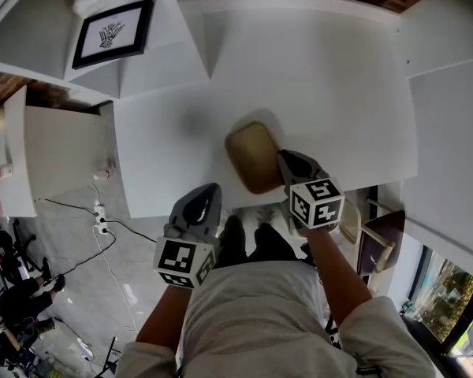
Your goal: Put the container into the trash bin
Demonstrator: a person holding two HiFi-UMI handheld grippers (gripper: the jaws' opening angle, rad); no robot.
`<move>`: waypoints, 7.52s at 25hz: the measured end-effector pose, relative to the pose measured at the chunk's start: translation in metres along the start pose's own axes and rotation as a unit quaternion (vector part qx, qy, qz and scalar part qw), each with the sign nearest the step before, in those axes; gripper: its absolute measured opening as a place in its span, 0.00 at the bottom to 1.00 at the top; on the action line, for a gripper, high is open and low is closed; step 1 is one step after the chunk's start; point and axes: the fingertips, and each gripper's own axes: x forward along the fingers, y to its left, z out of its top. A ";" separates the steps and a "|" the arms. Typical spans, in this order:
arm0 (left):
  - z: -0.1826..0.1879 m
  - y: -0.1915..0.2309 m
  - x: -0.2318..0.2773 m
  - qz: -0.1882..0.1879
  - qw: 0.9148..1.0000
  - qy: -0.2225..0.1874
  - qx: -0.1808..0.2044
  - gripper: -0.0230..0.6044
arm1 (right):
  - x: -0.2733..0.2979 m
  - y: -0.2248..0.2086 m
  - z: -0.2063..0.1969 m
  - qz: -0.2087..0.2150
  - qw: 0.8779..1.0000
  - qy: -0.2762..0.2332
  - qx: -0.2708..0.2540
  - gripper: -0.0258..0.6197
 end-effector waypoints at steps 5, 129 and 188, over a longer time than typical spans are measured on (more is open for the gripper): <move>0.006 -0.003 -0.007 -0.001 1.000 -0.008 0.006 0.06 | -0.009 0.006 0.006 0.000 1.000 -0.006 -0.006 0.10; -0.180 -0.319 0.051 -0.341 0.895 0.174 0.230 0.06 | -0.315 -0.122 -0.370 -0.297 0.872 -0.130 0.366 0.10; -0.275 -0.272 0.108 -0.319 0.889 0.240 0.226 0.06 | -0.174 -0.190 -0.500 -0.292 0.849 -0.039 0.438 0.10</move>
